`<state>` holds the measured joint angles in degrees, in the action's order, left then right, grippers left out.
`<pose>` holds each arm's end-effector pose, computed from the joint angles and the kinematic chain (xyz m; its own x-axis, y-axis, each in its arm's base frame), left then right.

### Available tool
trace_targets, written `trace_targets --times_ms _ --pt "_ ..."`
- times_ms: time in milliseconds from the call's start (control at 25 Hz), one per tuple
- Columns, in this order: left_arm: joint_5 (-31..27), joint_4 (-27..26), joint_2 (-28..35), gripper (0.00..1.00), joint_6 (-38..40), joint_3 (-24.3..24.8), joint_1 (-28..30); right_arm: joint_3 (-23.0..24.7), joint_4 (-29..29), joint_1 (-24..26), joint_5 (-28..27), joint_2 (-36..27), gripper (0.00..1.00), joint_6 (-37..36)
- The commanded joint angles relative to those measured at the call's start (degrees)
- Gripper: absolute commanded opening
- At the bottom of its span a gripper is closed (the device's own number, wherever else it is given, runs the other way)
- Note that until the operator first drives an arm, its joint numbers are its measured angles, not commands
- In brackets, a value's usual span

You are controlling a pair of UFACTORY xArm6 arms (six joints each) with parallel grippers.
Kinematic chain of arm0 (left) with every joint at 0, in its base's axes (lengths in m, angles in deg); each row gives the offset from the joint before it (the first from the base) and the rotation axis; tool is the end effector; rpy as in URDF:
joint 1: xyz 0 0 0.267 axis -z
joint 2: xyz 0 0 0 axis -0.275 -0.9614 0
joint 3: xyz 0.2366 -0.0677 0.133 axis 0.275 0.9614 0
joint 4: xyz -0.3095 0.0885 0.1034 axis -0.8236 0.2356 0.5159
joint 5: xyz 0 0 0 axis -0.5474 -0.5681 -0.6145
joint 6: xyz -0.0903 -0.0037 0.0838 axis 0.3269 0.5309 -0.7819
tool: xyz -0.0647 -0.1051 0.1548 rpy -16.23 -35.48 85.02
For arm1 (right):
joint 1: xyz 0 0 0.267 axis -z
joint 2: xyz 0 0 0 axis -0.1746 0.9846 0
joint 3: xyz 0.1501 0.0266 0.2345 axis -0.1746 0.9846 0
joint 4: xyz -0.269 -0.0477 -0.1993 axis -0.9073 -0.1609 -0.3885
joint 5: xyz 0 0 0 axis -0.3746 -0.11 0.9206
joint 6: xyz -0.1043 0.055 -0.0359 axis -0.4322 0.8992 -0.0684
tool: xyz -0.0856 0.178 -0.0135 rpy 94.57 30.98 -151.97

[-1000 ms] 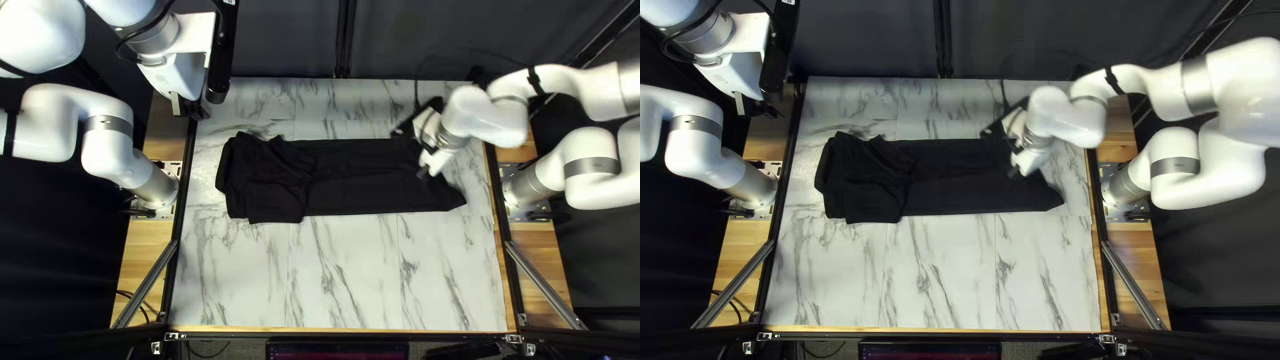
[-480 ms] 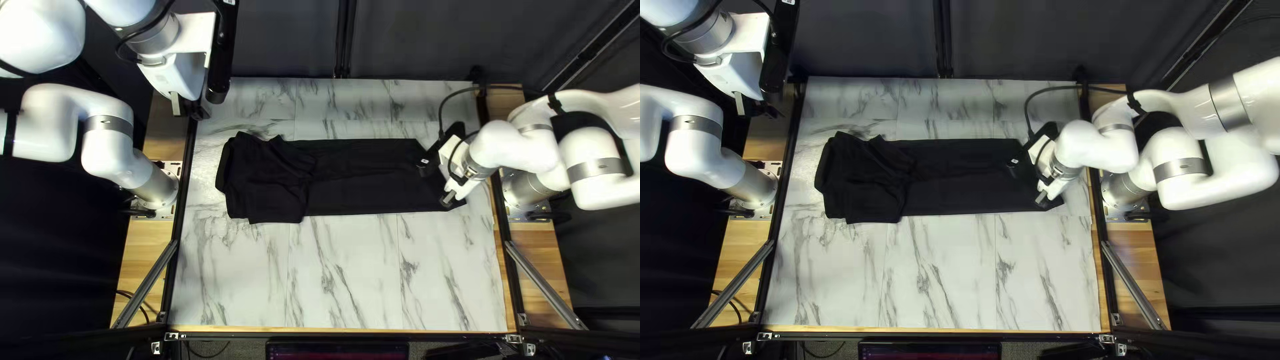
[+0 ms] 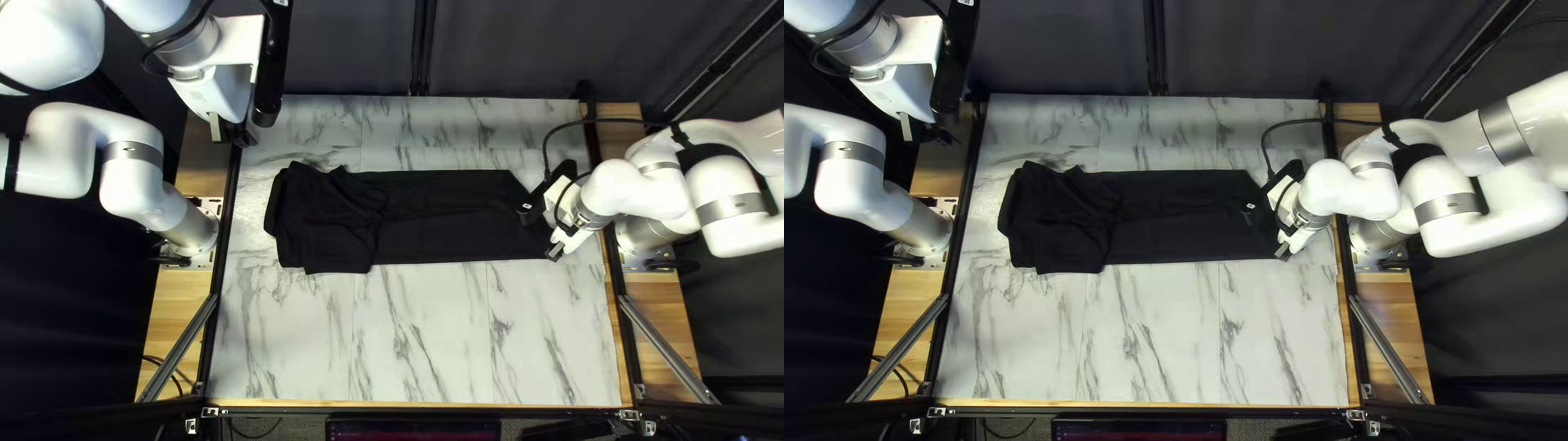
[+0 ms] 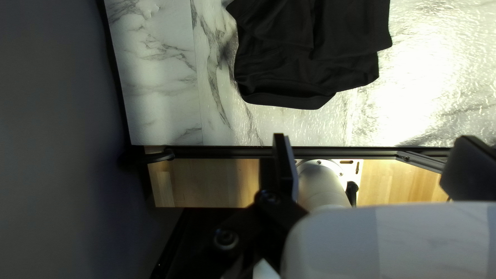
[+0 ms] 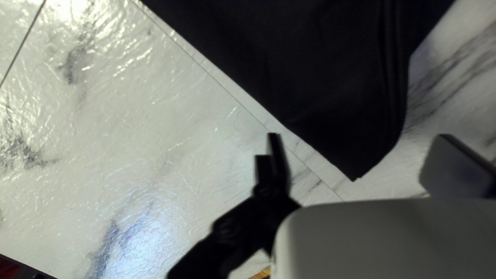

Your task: Fold t-shirt

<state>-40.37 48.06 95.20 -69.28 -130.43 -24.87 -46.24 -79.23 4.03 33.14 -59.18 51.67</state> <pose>0.2527 0.0514 0.3753 0.9925 -0.0219 0.1200 -0.0148 -0.9981 -0.0602 0.2016 0.0410 0.0104 0.7210 -0.6859 -0.0989 -0.6911 -0.7222 -0.0297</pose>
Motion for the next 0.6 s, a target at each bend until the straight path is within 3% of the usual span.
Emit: trace_targets --times_ms 40,320,600 --pt "0.00 0.00 0.00 1.00 0.00 0.00 0.00 0.12 0.17 0.54 1.05 0.82 0.00 -0.68" --pt "0.00 0.00 0.00 1.00 0.00 0.00 0.00 -2.71 -1.56 0.74 -2.39 -0.39 0.00 0.76" --pt "0.00 0.00 0.00 1.00 0.00 0.00 0.00 -12.86 -4.66 1.19 -6.69 4.87 0.00 2.24"
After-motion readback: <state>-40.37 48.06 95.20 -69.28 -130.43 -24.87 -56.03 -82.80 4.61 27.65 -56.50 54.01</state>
